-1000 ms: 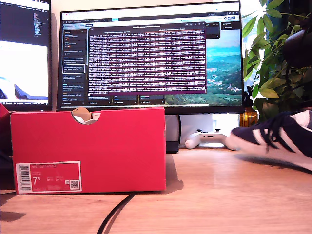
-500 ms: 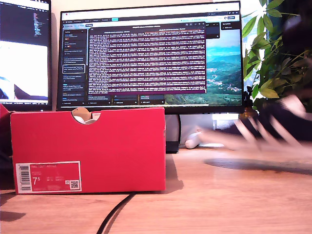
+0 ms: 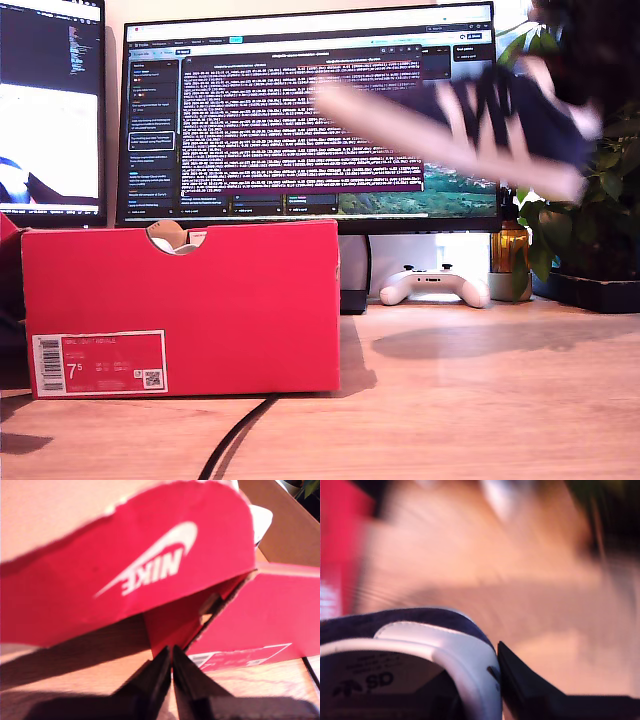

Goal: Pack the blue shoes by picking the first shoe and placing it inside the red shoebox, left side, then picking and rotating the second shoe and placing it in the shoebox

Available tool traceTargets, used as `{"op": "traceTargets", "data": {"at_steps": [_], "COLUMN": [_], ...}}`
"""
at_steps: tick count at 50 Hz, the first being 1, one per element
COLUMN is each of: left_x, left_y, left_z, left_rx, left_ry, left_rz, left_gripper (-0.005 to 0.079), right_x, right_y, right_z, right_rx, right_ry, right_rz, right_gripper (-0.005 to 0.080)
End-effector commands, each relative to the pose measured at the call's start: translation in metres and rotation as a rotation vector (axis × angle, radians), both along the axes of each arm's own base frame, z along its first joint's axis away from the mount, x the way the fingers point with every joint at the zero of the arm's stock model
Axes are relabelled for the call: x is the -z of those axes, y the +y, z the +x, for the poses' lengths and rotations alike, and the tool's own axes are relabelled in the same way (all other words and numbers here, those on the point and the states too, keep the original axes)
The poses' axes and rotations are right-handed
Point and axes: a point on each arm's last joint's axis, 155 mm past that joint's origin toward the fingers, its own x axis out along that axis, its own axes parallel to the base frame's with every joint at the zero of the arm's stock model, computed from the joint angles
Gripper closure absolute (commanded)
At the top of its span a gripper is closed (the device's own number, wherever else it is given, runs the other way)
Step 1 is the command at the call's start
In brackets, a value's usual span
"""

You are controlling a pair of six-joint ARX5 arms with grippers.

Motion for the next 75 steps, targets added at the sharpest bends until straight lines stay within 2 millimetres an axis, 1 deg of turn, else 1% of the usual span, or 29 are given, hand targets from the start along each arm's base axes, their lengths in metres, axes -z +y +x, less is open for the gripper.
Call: {"op": "traceTargets", "data": {"at_steps": [1, 5, 9, 19, 27, 30, 34, 37, 42, 50, 60, 67, 75], "left_x": [0.013, 0.013, 0.013, 0.013, 0.013, 0.011, 0.007, 0.005, -0.003, -0.015, -0.016, -0.016, -0.017], "left_y": [0.001, 0.001, 0.001, 0.001, 0.001, 0.001, 0.001, 0.001, 0.0, -0.001, -0.001, -0.001, -0.001], "left_z": [-0.009, -0.009, -0.009, -0.009, -0.009, -0.008, -0.006, -0.005, -0.002, 0.003, 0.003, 0.003, 0.003], "left_rx": [0.006, 0.006, 0.006, 0.006, 0.006, 0.005, 0.001, 0.001, 0.001, 0.001, 0.001, 0.001, 0.001], "left_ry": [0.032, 0.032, 0.032, 0.032, 0.032, 0.025, 0.007, -0.003, -0.035, -0.086, -0.093, -0.094, -0.094], "left_rz": [0.01, 0.01, 0.01, 0.01, 0.01, 0.009, 0.006, 0.004, -0.004, -0.017, -0.02, -0.02, -0.02], "left_gripper": [0.0764, 0.0764, 0.0764, 0.0764, 0.0764, 0.0764, 0.0764, 0.0764, 0.0764, 0.0764, 0.0764, 0.0764, 0.0764], "right_x": [-0.025, -0.048, -0.066, -0.096, -0.127, -0.137, -0.146, -0.148, -0.144, -0.127, -0.101, -0.076, -0.047], "right_y": [0.026, 0.047, 0.07, 0.118, 0.144, 0.151, 0.16, 0.166, 0.178, 0.198, 0.22, 0.225, 0.229], "right_z": [0.005, 0.013, 0.018, 0.023, 0.029, 0.03, 0.033, 0.035, 0.039, 0.049, 0.065, 0.075, 0.082], "right_rx": [-0.106, -0.199, -0.287, -0.44, -0.489, -0.501, -0.517, -0.539, -0.572, -0.626, -0.7, -0.734, -0.765], "right_ry": [-0.088, -0.187, -0.281, -0.459, -0.611, -0.659, -0.712, -0.738, -0.76, -0.775, -0.801, -0.776, -0.73], "right_rz": [0.007, -0.013, -0.033, -0.062, -0.053, -0.054, -0.056, -0.071, -0.09, -0.129, -0.229, -0.284, -0.311], "right_gripper": [0.0764, 0.0764, 0.0765, 0.0765, 0.0764, 0.0765, 0.0764, 0.0765, 0.0764, 0.0764, 0.0765, 0.0764, 0.0764]}}
